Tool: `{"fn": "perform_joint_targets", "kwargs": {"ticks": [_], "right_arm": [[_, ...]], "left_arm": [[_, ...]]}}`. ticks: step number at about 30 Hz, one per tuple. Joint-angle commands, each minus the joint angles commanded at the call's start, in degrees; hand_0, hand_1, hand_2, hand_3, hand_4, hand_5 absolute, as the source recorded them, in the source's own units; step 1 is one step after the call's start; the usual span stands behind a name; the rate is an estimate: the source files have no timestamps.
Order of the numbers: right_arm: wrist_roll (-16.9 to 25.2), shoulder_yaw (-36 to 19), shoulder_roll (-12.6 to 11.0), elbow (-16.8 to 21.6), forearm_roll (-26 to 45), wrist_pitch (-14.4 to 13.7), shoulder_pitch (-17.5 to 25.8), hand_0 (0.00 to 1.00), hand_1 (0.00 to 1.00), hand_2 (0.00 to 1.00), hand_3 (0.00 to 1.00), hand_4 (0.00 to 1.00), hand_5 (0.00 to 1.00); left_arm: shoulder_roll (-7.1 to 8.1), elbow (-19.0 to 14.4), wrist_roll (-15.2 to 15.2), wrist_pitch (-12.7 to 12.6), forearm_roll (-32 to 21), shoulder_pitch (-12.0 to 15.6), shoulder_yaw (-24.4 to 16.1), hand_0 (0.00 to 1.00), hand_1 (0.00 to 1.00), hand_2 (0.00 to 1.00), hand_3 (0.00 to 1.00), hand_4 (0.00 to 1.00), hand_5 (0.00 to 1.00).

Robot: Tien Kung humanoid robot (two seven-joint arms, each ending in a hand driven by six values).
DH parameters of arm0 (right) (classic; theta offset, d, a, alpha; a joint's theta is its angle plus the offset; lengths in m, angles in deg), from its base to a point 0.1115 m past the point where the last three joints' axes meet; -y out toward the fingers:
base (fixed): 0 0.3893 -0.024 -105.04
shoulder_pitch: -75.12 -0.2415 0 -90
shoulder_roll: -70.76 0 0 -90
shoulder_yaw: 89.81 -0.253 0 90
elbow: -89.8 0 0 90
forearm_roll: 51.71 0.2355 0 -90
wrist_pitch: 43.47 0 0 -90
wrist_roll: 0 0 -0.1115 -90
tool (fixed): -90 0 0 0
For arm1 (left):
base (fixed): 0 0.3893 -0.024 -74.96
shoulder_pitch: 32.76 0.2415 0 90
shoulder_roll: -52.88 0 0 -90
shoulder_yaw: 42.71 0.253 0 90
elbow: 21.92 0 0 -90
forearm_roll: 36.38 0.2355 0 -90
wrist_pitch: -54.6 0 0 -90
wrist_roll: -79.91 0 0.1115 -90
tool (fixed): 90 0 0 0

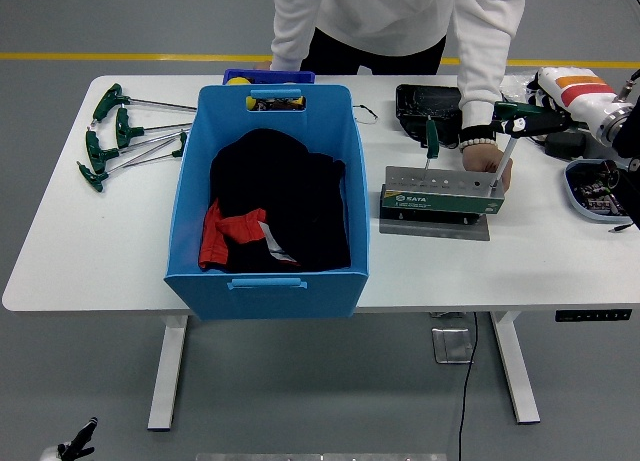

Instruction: Lift tool from toolbox,place it in box,lift tool from toolbox,place it in box

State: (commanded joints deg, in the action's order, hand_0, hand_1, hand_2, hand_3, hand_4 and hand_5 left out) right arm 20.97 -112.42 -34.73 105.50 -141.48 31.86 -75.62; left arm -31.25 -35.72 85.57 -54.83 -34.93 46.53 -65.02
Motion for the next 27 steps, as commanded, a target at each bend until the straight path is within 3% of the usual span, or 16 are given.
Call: {"fn": "perform_joint_targets", "kwargs": {"ticks": [5, 6, 17, 18, 27], "right_arm": [[0.4, -0.1, -0.1, 0.1, -0.1, -0.3, 0.0, 0.091, 0.002, 0.014, 0.002, 0.998, 0.537], [0.3, -0.1, -0.1, 0.1, -0.2, -0.3, 0.1, 0.082, 0.002, 0.01, 0.002, 0.998, 0.483], [-2.9, 0.5, -0.1, 0.0, -1.8, 0.0, 0.7, 0.086, 0.012, 0.047, 0.02, 0.998, 0.496], [-3.1, 0.5, -0.2, 0.1, -2.3, 0.1, 0.6, 0.089, 0.024, 0.063, 0.04, 0.998, 0.549], [-5.0, 0.2, -0.2, 0.7, -5.5, 1.7, 0.4, 0.096, 0.048, 0.088, 0.064, 0.998, 0.598]], "left_arm": [[-0.04, 0.0, -0.1, 0.0, 0.3, 0.1, -0.2, 0.7, 0.687, 0.732, 0.711, 0.744, 0.629], [-0.05, 0.0, -0.1, 0.0, 0.4, 0.1, -0.3, 0.7, 0.687, 0.732, 0.709, 0.744, 0.631], [-0.1, 0.0, -0.3, -0.1, 0.7, 0.3, -0.5, 0.7, 0.687, 0.732, 0.71, 0.744, 0.632], [-0.1, 0.0, -0.3, -0.1, 0.8, 0.4, -0.6, 0.7, 0.687, 0.732, 0.709, 0.743, 0.632], [-0.03, 0.0, -0.8, -0.1, 2.1, 1.0, -1.4, 0.699, 0.686, 0.732, 0.708, 0.743, 0.632]]}}
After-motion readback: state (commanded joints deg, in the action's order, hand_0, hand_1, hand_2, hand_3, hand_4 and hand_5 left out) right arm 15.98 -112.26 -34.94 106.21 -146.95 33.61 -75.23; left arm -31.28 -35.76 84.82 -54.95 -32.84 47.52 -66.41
